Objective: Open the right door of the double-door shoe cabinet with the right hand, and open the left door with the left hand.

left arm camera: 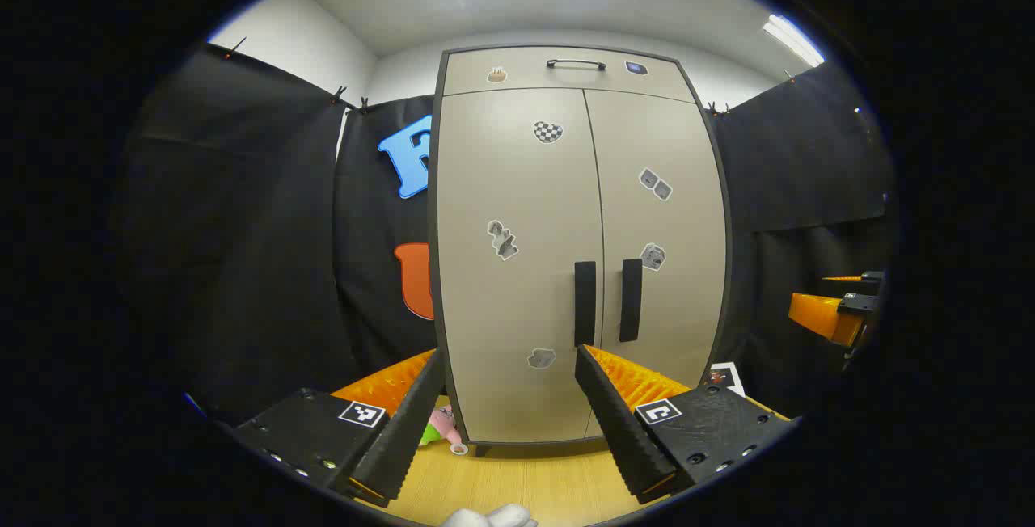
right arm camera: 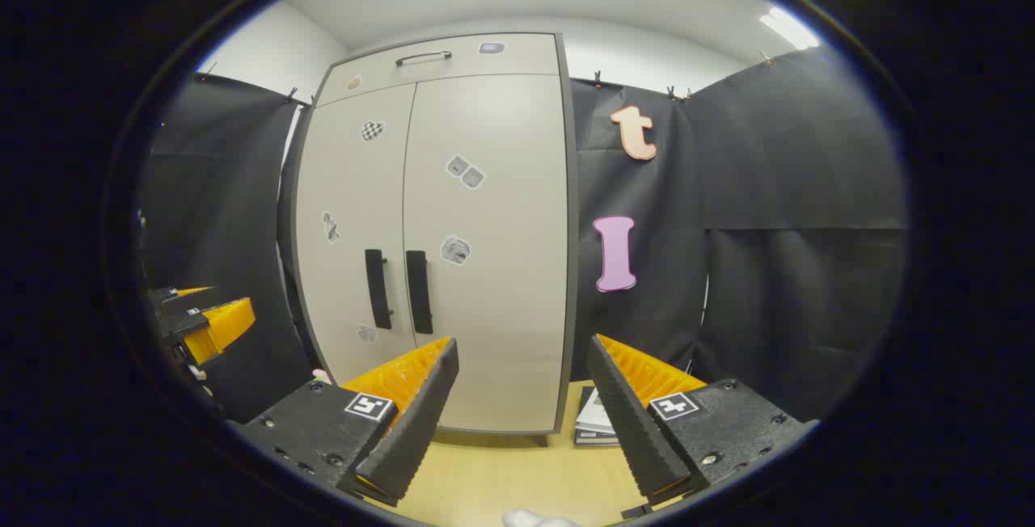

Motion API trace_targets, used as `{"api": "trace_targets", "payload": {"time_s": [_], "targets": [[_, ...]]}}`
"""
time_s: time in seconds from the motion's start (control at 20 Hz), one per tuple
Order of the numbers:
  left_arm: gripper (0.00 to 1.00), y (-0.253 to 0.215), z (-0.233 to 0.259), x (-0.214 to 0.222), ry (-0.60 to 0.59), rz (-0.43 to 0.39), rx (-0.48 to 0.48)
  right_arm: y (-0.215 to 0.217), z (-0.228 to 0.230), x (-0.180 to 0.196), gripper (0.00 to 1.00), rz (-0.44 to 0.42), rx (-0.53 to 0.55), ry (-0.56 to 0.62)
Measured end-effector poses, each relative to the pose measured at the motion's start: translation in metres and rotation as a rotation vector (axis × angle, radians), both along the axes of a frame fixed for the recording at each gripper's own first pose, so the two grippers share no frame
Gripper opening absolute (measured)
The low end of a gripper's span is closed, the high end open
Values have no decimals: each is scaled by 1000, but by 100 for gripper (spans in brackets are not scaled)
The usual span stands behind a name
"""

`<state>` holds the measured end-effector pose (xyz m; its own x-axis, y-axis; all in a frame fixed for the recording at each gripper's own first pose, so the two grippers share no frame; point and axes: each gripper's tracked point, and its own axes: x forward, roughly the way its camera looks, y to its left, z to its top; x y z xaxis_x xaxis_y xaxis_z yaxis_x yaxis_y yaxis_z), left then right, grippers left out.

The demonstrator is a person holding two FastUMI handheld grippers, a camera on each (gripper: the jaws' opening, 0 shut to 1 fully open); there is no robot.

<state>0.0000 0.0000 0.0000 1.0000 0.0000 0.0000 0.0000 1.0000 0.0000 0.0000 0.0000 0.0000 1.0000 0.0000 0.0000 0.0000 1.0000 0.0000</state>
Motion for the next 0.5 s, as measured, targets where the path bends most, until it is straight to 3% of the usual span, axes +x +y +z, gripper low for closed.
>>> {"api": "trace_targets", "payload": {"time_s": [0.5], "targets": [[96, 1, -2, -5, 5, -3, -4, 7, 1, -6, 100, 17, -23, -2]]}}
